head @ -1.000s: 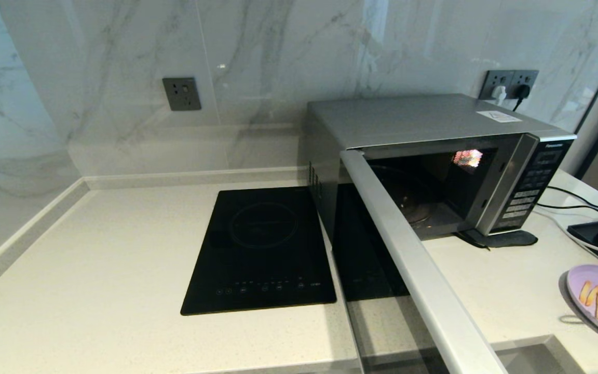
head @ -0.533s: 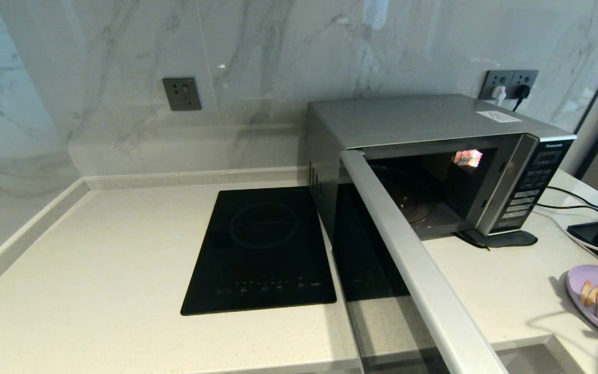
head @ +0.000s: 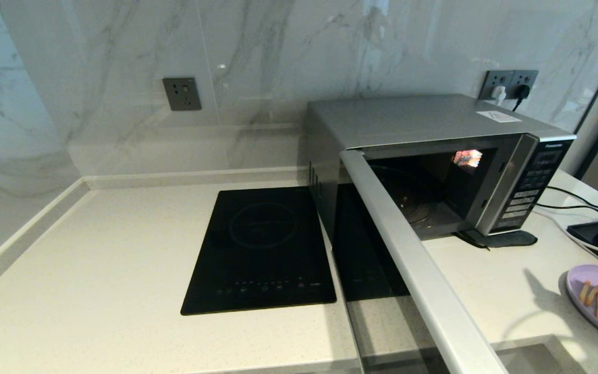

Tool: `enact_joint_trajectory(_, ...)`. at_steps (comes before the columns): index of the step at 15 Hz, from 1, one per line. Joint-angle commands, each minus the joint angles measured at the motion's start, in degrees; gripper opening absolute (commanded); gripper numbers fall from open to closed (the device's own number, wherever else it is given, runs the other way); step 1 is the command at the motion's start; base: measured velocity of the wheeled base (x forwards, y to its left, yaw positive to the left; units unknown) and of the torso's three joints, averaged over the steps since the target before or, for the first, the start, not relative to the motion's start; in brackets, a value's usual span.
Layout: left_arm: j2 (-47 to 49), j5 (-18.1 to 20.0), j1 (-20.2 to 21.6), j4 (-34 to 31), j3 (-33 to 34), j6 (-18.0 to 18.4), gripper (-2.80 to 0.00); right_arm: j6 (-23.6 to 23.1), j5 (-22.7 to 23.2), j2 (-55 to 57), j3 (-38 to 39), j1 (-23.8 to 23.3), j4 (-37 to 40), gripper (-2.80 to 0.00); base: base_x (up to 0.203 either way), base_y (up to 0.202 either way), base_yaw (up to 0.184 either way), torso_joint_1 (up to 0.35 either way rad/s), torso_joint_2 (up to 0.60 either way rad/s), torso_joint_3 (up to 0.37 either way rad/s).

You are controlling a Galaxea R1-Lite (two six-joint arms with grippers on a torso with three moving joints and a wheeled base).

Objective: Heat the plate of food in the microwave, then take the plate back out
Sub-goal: Close the microwave oven

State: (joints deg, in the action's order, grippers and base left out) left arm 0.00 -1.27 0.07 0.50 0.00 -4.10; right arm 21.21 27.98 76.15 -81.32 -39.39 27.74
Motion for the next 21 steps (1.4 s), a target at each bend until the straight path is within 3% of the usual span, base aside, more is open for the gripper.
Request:
enact_joint_trajectory(1,0.09,-0.05,0.01,0.03,0.0,-0.03,-2.8,0.07,-0.02,-2.08,-0.77,9.1,1.69,-2.8,0.0,0.0,0.0,0.0,0.0,0.0)
enact_joint_trajectory(4,0.09,-0.05,0.01,0.03,0.0,-0.03,-2.8,4.35,-5.44,-3.44,-2.77,24.69,3.19,-2.8,0.0,0.0,0.0,0.0,0.0,0.0)
enact_joint_trajectory(6,0.09,-0.05,0.01,0.03,0.0,-0.03,-2.8,13.64,-7.98,-3.26,-8.51,35.53,4.75,-2.8,0.0,0.0,0.0,0.0,0.0,0.0)
enact_joint_trajectory(8,0.09,-0.05,0.01,0.03,0.0,-0.03,-2.8,23.57,-6.83,-1.85,-18.78,44.08,10.03,-2.8,0.0,0.0,0.0,0.0,0.0,0.0)
enact_joint_trajectory(9,0.09,-0.05,0.01,0.03,0.0,-0.03,-2.8,28.48,-3.27,-0.93,-23.1,47.68,12.98,-2.8,0.0,0.0,0.0,0.0,0.0,0.0)
enact_joint_trajectory(11,0.09,-0.05,0.01,0.03,0.0,-0.03,-2.8,40.36,8.49,0.8,-27.79,53.67,16.67,-2.8,0.0,0.0,0.0,0.0,0.0,0.0)
enact_joint_trajectory(14,0.09,-0.05,0.01,0.03,0.0,-0.03,-2.8,49.06,21.31,2.93,-29.27,56.41,17.93,-2.8,0.0,0.0,0.0,0.0,0.0,0.0)
enact_joint_trajectory(18,0.09,-0.05,0.01,0.03,0.0,-0.03,-2.8,50.76,27.15,5.85,-31.17,59.85,22.05,-2.8,0.0,0.0,0.0,0.0,0.0,0.0)
enact_joint_trajectory(21,0.09,-0.05,0.01,0.03,0.0,-0.03,-2.8,44.89,27.21,7.7,-31.37,63.26,27.28,-2.8,0.0,0.0,0.0,0.0,0.0,0.0)
